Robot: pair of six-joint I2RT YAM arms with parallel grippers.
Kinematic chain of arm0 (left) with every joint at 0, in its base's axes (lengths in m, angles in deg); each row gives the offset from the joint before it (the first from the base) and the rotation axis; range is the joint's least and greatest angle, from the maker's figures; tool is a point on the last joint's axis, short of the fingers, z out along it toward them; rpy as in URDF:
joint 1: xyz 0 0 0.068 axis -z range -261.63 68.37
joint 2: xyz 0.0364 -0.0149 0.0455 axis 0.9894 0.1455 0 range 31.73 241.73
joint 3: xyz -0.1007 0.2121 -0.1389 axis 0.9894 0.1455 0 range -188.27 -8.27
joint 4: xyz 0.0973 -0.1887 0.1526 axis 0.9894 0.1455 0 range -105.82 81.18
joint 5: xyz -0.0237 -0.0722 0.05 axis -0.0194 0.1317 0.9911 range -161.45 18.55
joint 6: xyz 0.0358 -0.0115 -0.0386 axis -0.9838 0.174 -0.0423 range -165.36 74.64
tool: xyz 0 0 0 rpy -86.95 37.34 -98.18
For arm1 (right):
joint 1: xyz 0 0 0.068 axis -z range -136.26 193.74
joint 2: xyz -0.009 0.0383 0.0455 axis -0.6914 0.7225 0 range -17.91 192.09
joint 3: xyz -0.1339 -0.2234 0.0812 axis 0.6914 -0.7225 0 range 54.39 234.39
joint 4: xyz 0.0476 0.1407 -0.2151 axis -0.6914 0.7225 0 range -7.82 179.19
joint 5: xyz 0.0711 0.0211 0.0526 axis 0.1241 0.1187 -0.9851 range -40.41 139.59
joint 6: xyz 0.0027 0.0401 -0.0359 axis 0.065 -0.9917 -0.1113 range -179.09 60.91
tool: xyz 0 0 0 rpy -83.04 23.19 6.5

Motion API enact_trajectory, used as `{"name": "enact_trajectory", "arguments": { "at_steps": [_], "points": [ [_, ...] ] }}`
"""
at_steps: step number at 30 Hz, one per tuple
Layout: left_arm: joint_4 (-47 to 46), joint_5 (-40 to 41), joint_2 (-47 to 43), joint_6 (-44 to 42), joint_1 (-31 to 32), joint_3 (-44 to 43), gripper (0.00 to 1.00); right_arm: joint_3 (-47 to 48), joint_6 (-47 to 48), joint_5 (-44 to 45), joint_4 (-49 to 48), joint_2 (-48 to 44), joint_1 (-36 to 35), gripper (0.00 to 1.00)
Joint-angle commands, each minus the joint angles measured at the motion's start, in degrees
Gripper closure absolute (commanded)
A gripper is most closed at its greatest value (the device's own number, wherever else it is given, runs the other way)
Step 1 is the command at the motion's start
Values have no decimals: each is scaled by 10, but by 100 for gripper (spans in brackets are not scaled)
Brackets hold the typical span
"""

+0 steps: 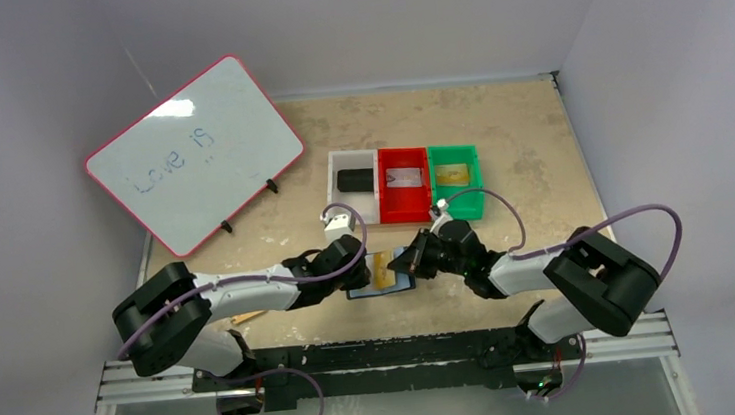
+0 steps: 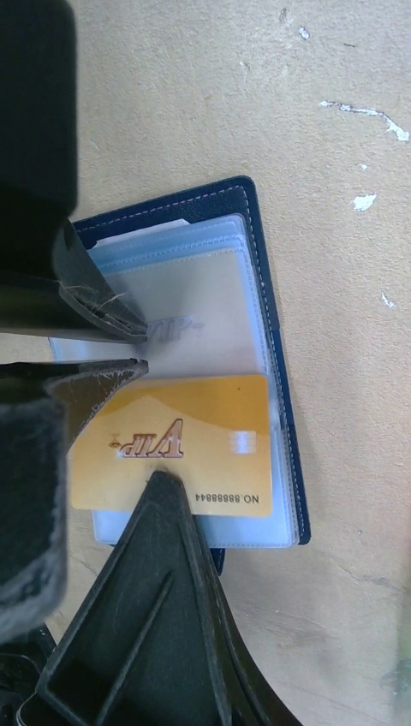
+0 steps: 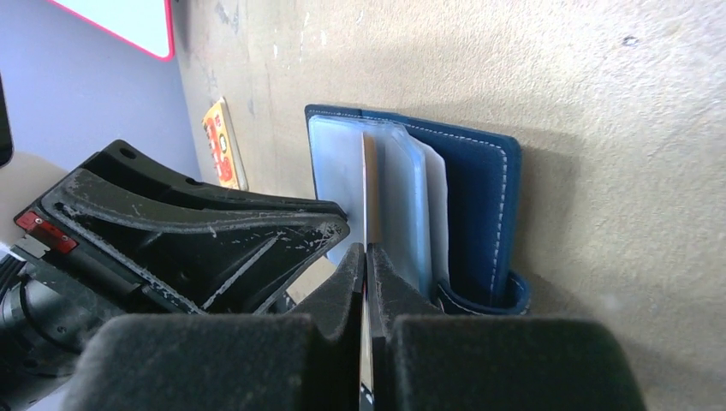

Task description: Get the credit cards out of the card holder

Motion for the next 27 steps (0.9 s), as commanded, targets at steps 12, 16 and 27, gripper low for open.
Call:
{"name": "enact_trajectory", "arguments": {
  "at_steps": [12, 16, 27],
  "points": [
    [5, -42, -23, -33, 0, -31, 73, 14, 36, 28, 63, -40, 4, 100],
    [-11, -60, -6, -39, 0, -33, 75, 18, 36, 15, 55, -28, 4, 98],
    [2, -64, 18, -51, 2, -35, 81, 25, 31, -1, 34, -4, 4, 91]
  ]
}}
